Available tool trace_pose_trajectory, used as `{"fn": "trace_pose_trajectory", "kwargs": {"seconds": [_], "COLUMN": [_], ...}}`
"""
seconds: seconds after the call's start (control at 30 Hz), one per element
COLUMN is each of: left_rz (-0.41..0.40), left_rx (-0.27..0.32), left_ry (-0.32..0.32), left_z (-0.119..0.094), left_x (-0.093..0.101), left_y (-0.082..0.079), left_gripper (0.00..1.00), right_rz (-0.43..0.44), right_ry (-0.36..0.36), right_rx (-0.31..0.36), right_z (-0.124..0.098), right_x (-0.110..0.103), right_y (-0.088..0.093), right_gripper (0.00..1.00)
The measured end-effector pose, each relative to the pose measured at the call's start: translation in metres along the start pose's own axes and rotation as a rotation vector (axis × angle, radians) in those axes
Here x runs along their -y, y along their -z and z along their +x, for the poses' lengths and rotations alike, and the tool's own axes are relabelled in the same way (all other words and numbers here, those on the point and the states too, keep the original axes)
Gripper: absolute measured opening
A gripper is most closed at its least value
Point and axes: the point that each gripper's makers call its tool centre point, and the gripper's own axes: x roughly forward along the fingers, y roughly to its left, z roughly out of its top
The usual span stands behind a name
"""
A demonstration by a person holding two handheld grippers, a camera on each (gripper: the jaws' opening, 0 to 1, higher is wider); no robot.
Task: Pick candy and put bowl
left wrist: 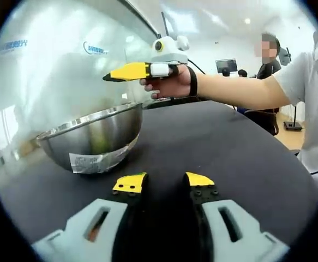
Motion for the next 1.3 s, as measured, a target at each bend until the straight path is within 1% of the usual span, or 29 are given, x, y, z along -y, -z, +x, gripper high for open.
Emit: {"fn": "trace_pose_trajectory", "kwargs": {"seconds": [0.17, 0.23, 0.3, 0.33, 0.37, 0.4, 0.43, 0.47, 0.5, 0.53, 0.57, 0.6, 0.63, 0.67, 0.7, 0.73, 0.8, 0.83, 0.9, 0.93, 0.97, 1.03, 1.3], "left_rz": [0.002, 0.002, 0.007, 0.02, 0.019, 0.017, 0.017, 0.008, -0.017, -0.021, -0.016, -0.002, 0.002, 0.0, -0.002, 0.001, 0.013, 0.017, 0.025, 0.029, 0.031, 0.026, 0.024], "left_rx": [0.003, 0.004, 0.002, 0.006, 0.004, 0.004, 0.004, 0.003, -0.004, -0.005, -0.004, 0.0, 0.002, 0.002, 0.002, 0.003, 0.006, 0.006, 0.007, 0.008, 0.009, 0.011, 0.014], "left_ry": [-0.001, -0.003, -0.005, -0.002, -0.003, -0.004, -0.003, -0.008, -0.024, -0.032, -0.041, -0.044, -0.043, -0.045, -0.048, -0.051, -0.056, -0.057, -0.056, -0.053, -0.052, -0.053, -0.054], "left_z": [0.0, 0.0, 0.0, 0.0, 0.0, 0.0, 0.001, 0.003, 0.005, 0.007, 0.007, 0.007, 0.007, 0.007, 0.007, 0.007, 0.006, 0.006, 0.006, 0.005, 0.005, 0.005, 0.006], "left_x": [-0.001, -0.002, -0.003, -0.003, -0.003, -0.004, -0.004, -0.005, -0.007, -0.007, -0.008, -0.007, -0.007, -0.007, -0.007, -0.008, -0.009, -0.01, -0.012, -0.013, -0.013, -0.013, -0.015], "left_y": [0.001, 0.001, 0.001, 0.0, 0.001, 0.001, 0.001, 0.001, 0.002, 0.002, 0.002, 0.002, 0.002, 0.002, 0.002, 0.001, 0.001, 0.001, 0.001, 0.001, 0.001, 0.001, 0.001], "left_gripper": [0.21, 0.2, 0.2, 0.2, 0.2, 0.2, 0.2, 0.2, 0.2, 0.2, 0.2, 0.2, 0.19, 0.19, 0.19, 0.19, 0.19, 0.19, 0.18, 0.17, 0.17, 0.17, 0.17], "right_rz": [-0.021, -0.012, 0.058, 0.111, 0.143, 0.139, 0.12, 0.105, 0.119, 0.136, 0.152, 0.167, 0.068, 0.011, 0.051, 0.073, 0.049, 0.024, 0.016, -0.011, 0.003, -0.007, 0.028], "right_ry": [0.004, 0.003, -0.02, -0.043, -0.078, -0.137, -0.172, -0.206, -0.227, -0.226, -0.213, -0.196, -0.197, -0.193, -0.217, -0.254, -0.239, -0.234, -0.267, -0.282, -0.264, -0.261, -0.249], "right_rx": [-0.006, 0.01, 0.066, 0.11, 0.14, 0.132, 0.105, 0.047, -0.012, -0.065, -0.102, -0.17, -0.256, -0.17, -0.149, -0.202, -0.219, -0.256, -0.278, -0.295, -0.261, -0.266, -0.274], "right_z": [-0.012, -0.02, -0.031, -0.039, -0.05, -0.063, -0.072, -0.08, -0.086, -0.091, -0.095, -0.097, -0.098, -0.091, -0.087, -0.088, -0.084, -0.086, -0.088, -0.089, -0.086, -0.084, -0.083], "right_x": [-0.004, -0.006, -0.015, -0.022, -0.031, -0.047, -0.056, -0.064, -0.071, -0.073, -0.073, -0.073, -0.074, -0.077, -0.084, -0.09, -0.088, -0.087, -0.096, -0.099, -0.097, -0.097, -0.096], "right_y": [-0.001, -0.003, -0.01, -0.014, -0.014, -0.004, 0.009, 0.03, 0.053, 0.075, 0.093, 0.108, 0.117, 0.105, 0.101, 0.109, 0.115, 0.122, 0.128, 0.132, 0.128, 0.128, 0.129], "right_gripper": [0.24, 0.24, 0.24, 0.24, 0.24, 0.24, 0.24, 0.24, 0.23, 0.22, 0.21, 0.19, 0.18, 0.18, 0.19, 0.19, 0.19, 0.19, 0.19, 0.18, 0.18, 0.18, 0.18]}}
